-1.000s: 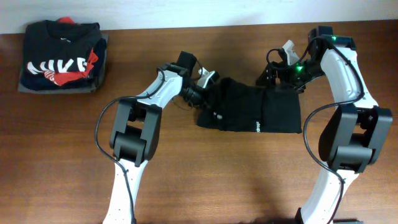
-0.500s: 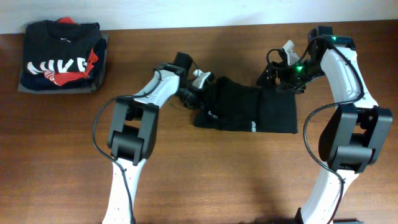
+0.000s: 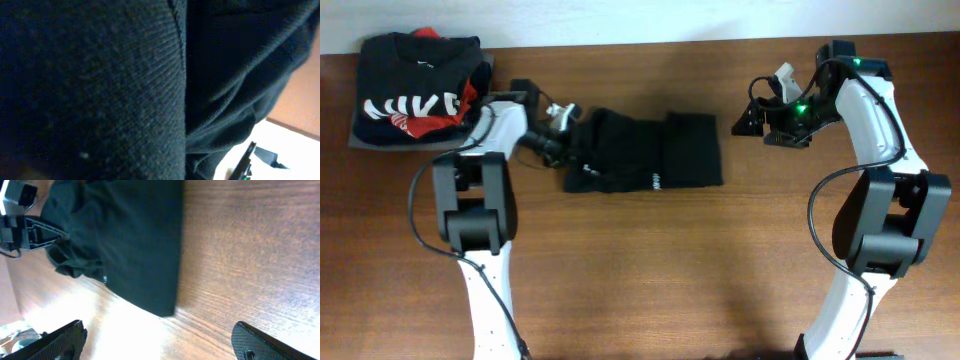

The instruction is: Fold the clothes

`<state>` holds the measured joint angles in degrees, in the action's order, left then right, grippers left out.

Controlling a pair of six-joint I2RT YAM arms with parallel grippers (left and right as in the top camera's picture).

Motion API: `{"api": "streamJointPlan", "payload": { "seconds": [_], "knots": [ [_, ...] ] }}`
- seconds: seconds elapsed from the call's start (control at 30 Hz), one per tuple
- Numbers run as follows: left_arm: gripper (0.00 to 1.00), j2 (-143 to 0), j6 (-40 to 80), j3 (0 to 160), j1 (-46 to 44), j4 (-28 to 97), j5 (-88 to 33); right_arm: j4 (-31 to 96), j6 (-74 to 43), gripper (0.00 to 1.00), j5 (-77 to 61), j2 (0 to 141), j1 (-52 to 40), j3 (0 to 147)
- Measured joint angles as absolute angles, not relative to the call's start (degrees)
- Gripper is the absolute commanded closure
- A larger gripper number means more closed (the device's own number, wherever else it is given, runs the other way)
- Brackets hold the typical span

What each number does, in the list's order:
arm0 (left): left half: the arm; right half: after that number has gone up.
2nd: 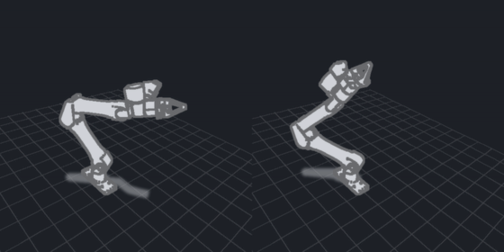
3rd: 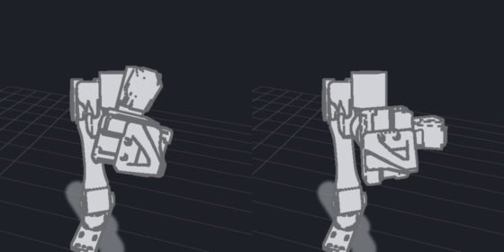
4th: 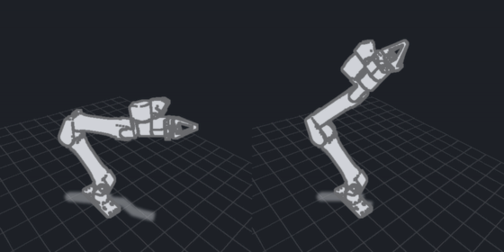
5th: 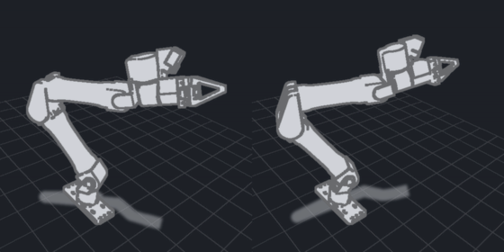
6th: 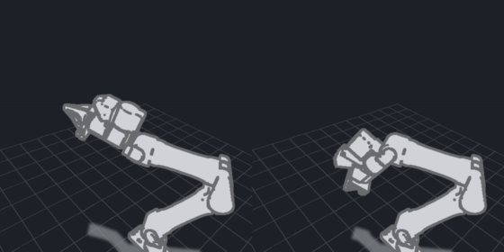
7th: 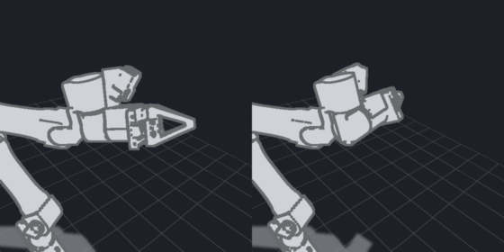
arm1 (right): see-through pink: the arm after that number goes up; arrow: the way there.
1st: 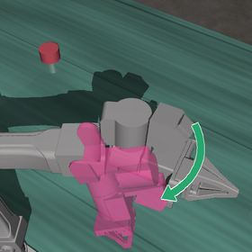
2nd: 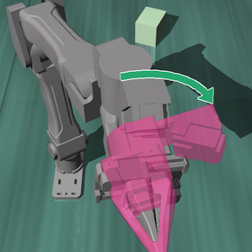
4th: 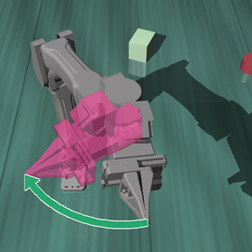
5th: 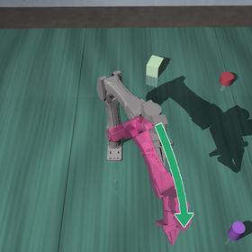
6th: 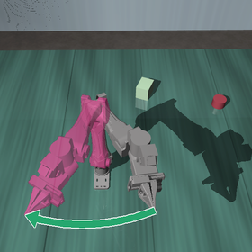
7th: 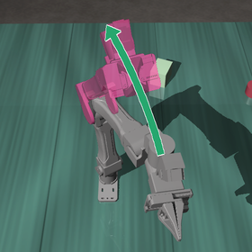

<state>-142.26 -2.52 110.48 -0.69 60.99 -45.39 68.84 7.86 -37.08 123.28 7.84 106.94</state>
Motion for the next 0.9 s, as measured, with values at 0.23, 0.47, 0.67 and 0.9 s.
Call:
{"api": "streamJointPlan", "payload": {
  "seconds": [0.23,0.47,0.67,0.9],
  "knots": [
    [1.0,-142.69,-5.26,116.44,0.89,69.69,-38.61,65.17,5.21,0.05,-33.61,123.28,7.84,106.94],
    [1.0,-143.06,-6.24,126.13,-0.05,77.23,-33.95,62.02,2.81,0.19,-30.72,123.35,7.46,106.87],
    [0.99,-143.06,-6.46,134.85,-0.1,82.15,-32.18,59.59,0.4,0.45,-29.78,124.75,5.32,106.59],
    [0.99,-143.06,-6.46,137.6,-0.56,84.18,-31.44,56.62,-3.31,0.66,-28.95,128.14,-0.71,106.26]
  ]
}}
